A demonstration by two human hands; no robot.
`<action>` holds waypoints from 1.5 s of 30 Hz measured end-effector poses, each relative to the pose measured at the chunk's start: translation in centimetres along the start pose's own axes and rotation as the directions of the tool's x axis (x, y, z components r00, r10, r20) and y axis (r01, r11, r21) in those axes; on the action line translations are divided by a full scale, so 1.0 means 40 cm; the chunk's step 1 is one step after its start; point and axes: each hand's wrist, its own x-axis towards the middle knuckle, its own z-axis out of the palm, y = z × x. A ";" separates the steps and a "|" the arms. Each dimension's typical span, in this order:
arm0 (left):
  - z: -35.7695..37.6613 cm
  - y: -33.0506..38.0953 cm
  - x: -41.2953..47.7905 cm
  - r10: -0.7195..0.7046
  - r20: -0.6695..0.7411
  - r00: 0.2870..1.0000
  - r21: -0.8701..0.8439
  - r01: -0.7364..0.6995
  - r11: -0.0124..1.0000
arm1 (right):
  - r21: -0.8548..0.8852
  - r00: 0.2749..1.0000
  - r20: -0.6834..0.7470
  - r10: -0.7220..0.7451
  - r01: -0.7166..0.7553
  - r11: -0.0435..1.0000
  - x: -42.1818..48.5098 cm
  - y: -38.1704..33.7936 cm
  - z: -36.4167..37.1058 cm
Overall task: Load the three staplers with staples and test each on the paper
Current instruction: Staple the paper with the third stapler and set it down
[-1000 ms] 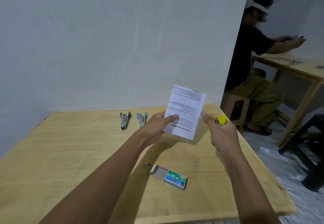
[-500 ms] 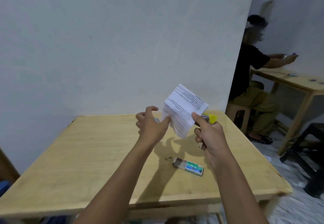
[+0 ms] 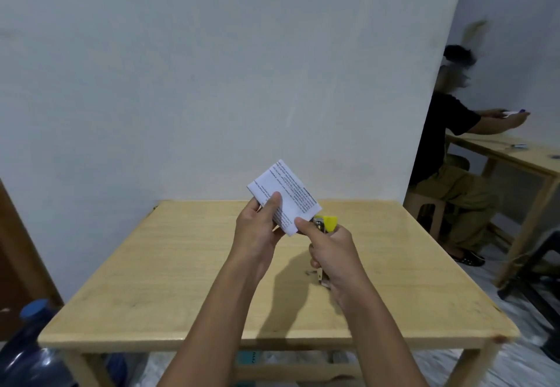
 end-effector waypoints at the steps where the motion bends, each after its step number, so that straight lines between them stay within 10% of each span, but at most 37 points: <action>1: -0.012 0.006 0.000 0.010 0.000 1.000 -0.017 -0.010 1.000 | -0.015 0.999 -0.032 -0.019 0.019 1.000 -0.004 0.000 0.000; 45: -0.126 -0.057 -0.079 -0.051 0.042 0.998 0.208 0.041 0.977 | -0.069 0.998 0.049 -0.042 0.046 0.997 -0.048 0.070 0.019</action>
